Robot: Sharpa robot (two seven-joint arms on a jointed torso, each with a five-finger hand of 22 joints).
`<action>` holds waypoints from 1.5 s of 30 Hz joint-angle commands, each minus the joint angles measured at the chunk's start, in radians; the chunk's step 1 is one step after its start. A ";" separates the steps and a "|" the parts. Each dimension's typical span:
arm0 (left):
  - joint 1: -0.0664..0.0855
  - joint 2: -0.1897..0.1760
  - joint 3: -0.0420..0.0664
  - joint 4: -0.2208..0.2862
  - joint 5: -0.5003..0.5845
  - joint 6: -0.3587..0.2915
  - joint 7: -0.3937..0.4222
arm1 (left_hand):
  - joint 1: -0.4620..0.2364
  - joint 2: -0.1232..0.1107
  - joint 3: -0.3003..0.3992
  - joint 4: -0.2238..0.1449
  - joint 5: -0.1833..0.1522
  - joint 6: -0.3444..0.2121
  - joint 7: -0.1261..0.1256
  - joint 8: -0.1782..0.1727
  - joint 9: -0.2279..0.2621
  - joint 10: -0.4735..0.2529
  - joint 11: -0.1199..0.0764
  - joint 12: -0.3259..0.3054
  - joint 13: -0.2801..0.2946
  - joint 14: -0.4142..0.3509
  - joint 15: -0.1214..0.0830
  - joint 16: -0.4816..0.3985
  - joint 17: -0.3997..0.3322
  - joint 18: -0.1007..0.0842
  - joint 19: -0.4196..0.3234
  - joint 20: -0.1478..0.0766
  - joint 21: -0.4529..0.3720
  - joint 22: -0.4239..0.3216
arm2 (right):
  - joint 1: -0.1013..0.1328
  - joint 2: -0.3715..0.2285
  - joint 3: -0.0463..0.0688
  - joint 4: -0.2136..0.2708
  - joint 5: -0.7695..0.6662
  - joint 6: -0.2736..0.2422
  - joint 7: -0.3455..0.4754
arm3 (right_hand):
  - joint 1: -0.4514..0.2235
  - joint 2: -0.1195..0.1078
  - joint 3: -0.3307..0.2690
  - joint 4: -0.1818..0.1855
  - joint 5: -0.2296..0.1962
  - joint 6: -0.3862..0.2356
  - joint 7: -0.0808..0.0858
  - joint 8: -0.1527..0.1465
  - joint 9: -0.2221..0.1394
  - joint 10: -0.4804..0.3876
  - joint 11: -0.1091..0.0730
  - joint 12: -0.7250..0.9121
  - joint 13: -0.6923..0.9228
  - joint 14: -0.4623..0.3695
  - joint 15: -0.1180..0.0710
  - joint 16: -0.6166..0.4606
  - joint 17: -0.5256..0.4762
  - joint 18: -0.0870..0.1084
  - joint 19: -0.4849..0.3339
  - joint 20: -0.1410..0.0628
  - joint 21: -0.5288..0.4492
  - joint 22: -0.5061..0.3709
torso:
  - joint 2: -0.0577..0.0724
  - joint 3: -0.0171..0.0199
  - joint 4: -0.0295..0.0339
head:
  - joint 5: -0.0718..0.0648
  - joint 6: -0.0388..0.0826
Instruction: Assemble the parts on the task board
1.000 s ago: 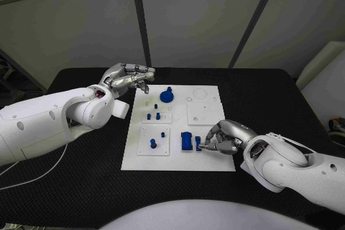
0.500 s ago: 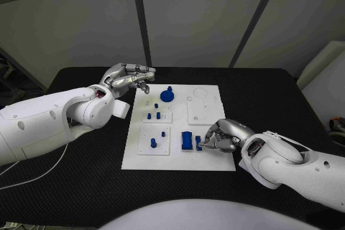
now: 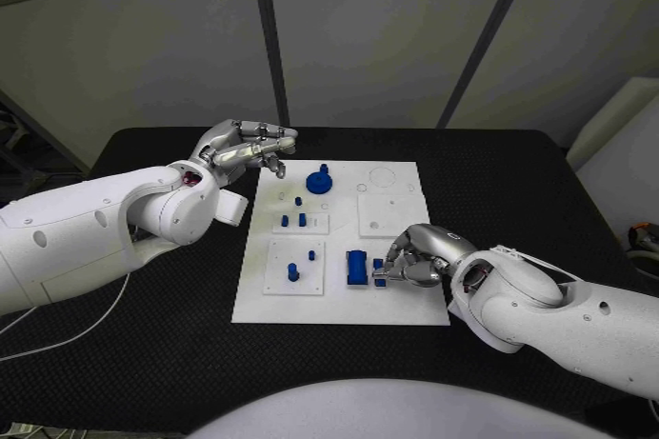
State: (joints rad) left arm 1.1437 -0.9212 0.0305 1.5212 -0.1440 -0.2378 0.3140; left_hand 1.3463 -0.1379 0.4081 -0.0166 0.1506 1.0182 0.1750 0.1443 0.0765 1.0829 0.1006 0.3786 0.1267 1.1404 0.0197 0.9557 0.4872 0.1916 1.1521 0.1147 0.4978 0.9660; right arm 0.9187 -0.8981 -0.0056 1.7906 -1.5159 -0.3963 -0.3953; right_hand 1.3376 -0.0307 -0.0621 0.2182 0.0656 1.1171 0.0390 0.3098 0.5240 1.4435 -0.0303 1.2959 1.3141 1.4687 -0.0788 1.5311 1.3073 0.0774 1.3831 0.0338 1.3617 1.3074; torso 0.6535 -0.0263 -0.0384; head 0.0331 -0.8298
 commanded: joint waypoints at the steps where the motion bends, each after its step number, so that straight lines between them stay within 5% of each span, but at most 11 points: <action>1: 0.001 0.001 0.001 0.000 0.001 0.011 0.002 | -0.003 0.010 -0.004 0.001 -0.002 -0.005 -0.001 0.006 -0.002 -0.008 -0.003 0.007 0.002 -0.003 0.002 0.005 -0.002 -0.009 0.000 0.005 -0.004 -0.002 | -0.001 0.003 -0.002 -0.008 -0.034 -0.014 -0.029 | 0.003 0.012 -0.003 0.002 -0.005 0.003 0.000 0.007 0.002 0.010 0.001 0.009 0.060 0.090 -0.007 0.007 0.208 -0.013 0.005 -0.003 0.003 0.006 | 0.000 0.0007 0.0007 | 0.000 0.001; 22: 0.000 0.001 0.001 0.000 0.001 0.012 0.001 | -0.003 0.010 -0.004 0.001 -0.002 -0.005 -0.001 0.006 -0.002 -0.008 -0.003 0.007 0.002 -0.003 0.002 0.005 -0.002 -0.009 0.000 0.005 -0.004 -0.002 | -0.001 -0.013 -0.002 0.028 -0.008 -0.102 0.045 | -0.023 0.017 -0.027 0.028 -0.007 0.004 0.000 0.011 0.003 0.013 0.001 0.011 0.063 0.090 -0.007 0.007 0.207 -0.013 0.006 -0.003 0.003 0.007 | 0.000 -0.0001 -0.0004 | -0.004 0.002; 32: 0.000 0.001 0.001 0.001 0.001 0.010 0.002 | -0.003 0.010 -0.004 0.001 -0.002 -0.005 -0.001 0.006 -0.002 -0.008 -0.003 0.007 0.002 -0.003 0.002 0.005 -0.002 -0.009 0.000 0.005 -0.004 -0.002 | -0.001 -0.051 -0.002 0.046 0.016 -0.032 0.091 | 0.007 -0.008 -0.039 0.009 -0.004 0.000 -0.001 0.014 0.004 0.010 0.000 0.006 0.061 0.089 -0.008 0.004 0.202 -0.012 0.002 -0.004 -0.001 0.003 | -0.001 -0.0018 -0.0024 | -0.007 0.003; 45: 0.000 0.000 0.001 0.000 0.001 0.009 0.003 | -0.003 0.010 -0.004 0.001 -0.002 -0.005 -0.001 0.006 -0.002 -0.008 -0.003 0.007 0.002 -0.003 0.002 0.005 -0.002 -0.009 0.000 0.005 -0.004 -0.002 | -0.001 -0.060 -0.002 0.053 0.021 -0.006 0.101 | 0.011 -0.007 -0.039 0.008 -0.003 0.000 -0.001 0.014 0.005 0.010 0.000 0.006 0.061 0.089 -0.008 0.004 0.203 -0.012 0.002 -0.004 -0.002 0.002 | 0.001 -0.0003 -0.0007 | -0.007 0.005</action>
State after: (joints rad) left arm 1.1426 -0.9215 0.0305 1.5207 -0.1440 -0.2371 0.3134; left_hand 1.3463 -0.1379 0.4081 -0.0167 0.1506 1.0183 0.1749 0.1443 0.0760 1.0795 0.0972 0.3825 0.1274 1.1404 0.0197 0.9557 0.4865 0.1917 1.1521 0.1147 0.4978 0.9654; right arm 0.9167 -0.9568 -0.0077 1.8408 -1.5008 -0.4218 -0.3123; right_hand 1.3407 -0.0354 -0.1005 0.2292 0.0638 1.1172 0.0389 0.3184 0.5271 1.4508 -0.0303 1.3046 1.3089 1.4687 -0.0787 1.5352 1.3079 0.0774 1.3830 0.0338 1.3616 1.3078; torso 0.6537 -0.0268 -0.0392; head 0.0249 -0.8244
